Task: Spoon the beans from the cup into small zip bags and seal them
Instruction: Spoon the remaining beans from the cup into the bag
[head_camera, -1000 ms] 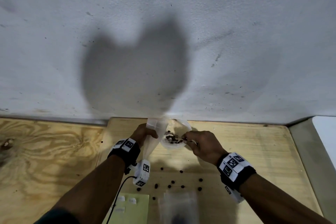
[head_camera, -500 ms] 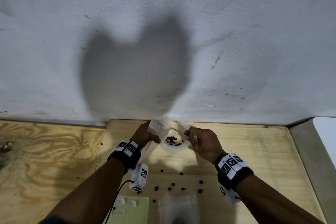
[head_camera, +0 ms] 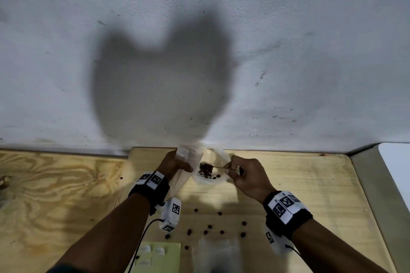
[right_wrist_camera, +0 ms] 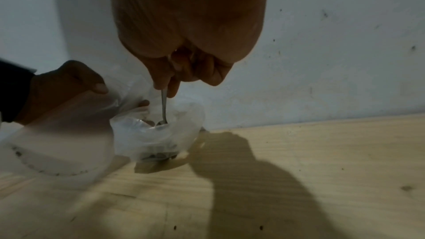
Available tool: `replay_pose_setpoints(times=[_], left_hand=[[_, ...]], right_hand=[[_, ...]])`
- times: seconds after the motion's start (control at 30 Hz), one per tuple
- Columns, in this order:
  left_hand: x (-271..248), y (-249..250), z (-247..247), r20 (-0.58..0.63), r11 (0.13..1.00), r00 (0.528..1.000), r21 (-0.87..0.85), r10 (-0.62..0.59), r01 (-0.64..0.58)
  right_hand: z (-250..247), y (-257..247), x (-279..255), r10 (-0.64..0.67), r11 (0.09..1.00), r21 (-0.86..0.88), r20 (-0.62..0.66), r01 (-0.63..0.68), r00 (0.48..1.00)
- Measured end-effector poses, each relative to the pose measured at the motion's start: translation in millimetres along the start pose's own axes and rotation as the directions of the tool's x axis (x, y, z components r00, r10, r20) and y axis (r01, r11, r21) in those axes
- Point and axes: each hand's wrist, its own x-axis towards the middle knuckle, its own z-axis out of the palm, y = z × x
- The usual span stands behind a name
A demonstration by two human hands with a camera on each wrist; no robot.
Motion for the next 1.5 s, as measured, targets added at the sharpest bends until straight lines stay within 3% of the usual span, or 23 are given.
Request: replay_pose_setpoints(times=[0.13,0.27,0.57,0.7,0.83,0.93,1.13,1.33,1.5], left_hand=[[-3.3,4.6,0.6,0.012,1.0,1.0,0.031,-0.006,0.006],[-3.1,4.5,0.9,0.007,0.998,1.0,0.061,-0.007,0.006],[-12.2,8.5,0.4,0.063,0.972,0.989,0.187,0.132,-0.141],[-15.9,8.1,2.0,0.093,0.942,0.977,0.261,0.193,-0.211],[-20.8,3.5,1.0,0.215,0.812,0.935,0.465,0.282,-0.352],[-25.6,-4.7,0.2,0.273,0.744,0.903,0.513,0.331,-0.428],[-30.8,-15.3,-4.1,0.27,0.706,0.903,0.563,0.333,-0.429],[-27.4,-18.5,-7.6,0.248,0.751,0.928,0.545,0.279,-0.372],[-19.6,-19.1,-10.5,0.183,0.885,0.969,0.405,0.169,-0.231]], right_hand=[[-4.5,0.8,5.9,-0.024,1.0,0.018,-0.035,0.025,0.999],[-2.3,-5.8,11.0,-0.072,0.992,-0.097,0.067,0.078,0.995],[-16.8,-6.5,15.0,-0.021,0.993,-0.116,0.038,0.025,0.999],[-18.0,-0.5,10.2,0.035,0.999,0.021,0.066,-0.037,0.997],[-29.6,5.8,6.4,0.154,0.98,0.141,-0.103,-0.139,0.983],[-22.8,10.9,-2.2,0.238,0.95,0.242,-0.142,-0.2,0.961],[0.9,24.1,-27.7,0.357,0.881,0.379,-0.141,-0.283,0.924],[-0.1,21.0,-36.0,0.389,0.856,0.439,-0.194,-0.275,0.9],[-1.1,7.8,-34.2,0.365,0.875,0.418,-0.242,-0.243,0.899]])
